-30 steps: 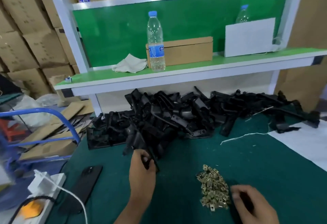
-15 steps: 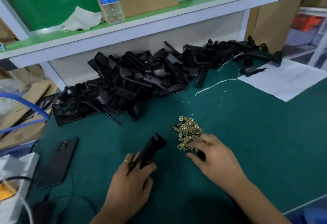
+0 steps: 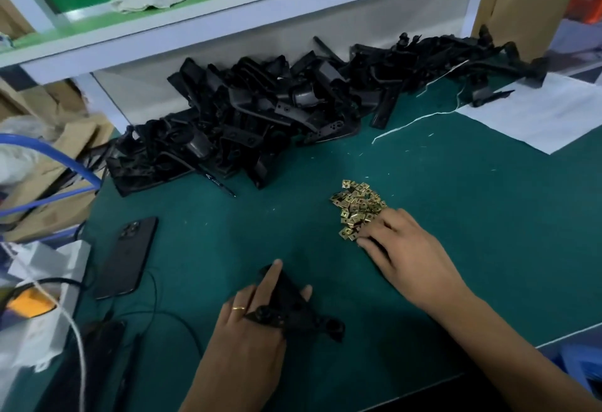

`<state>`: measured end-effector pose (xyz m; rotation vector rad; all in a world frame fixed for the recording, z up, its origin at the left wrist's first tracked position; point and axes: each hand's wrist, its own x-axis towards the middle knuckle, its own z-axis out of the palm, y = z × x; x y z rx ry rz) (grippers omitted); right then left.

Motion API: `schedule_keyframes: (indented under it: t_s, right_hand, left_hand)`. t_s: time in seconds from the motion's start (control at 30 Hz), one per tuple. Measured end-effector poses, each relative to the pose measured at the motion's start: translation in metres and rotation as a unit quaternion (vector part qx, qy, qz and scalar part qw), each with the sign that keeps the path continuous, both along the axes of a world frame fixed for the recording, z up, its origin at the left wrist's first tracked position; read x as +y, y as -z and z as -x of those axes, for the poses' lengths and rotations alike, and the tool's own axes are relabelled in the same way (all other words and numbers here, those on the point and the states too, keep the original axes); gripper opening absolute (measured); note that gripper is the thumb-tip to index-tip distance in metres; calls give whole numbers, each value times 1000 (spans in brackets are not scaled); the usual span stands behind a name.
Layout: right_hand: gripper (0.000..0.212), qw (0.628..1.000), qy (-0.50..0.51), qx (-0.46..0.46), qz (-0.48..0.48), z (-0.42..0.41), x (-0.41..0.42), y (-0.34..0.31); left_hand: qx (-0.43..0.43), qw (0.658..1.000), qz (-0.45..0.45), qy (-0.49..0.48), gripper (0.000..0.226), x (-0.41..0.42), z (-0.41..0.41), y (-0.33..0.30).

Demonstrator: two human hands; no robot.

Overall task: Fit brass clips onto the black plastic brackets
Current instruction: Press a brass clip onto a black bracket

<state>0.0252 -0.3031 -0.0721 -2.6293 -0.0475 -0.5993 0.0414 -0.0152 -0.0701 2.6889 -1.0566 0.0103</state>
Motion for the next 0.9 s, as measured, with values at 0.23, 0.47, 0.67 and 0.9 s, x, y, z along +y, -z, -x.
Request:
schedule_keyframes:
  t_s: [0.23, 0.47, 0.67, 0.9]
  right_hand:
    - [10, 923, 31, -15, -383, 25, 13, -3]
    - [11, 801, 14, 57, -596, 74, 35, -4]
    - [14, 808, -40, 177, -560, 111, 56, -8]
    - [33, 757, -25, 183, -627, 106, 60, -19]
  left_hand:
    - [109, 992, 23, -54, 119, -16, 9, -21]
    - [94, 984, -30, -149, 72, -17, 18, -4]
    - [-39, 993, 61, -92, 36, -9, 35, -30]
    - [-89, 992, -8, -86, 30, -30, 27, -26]
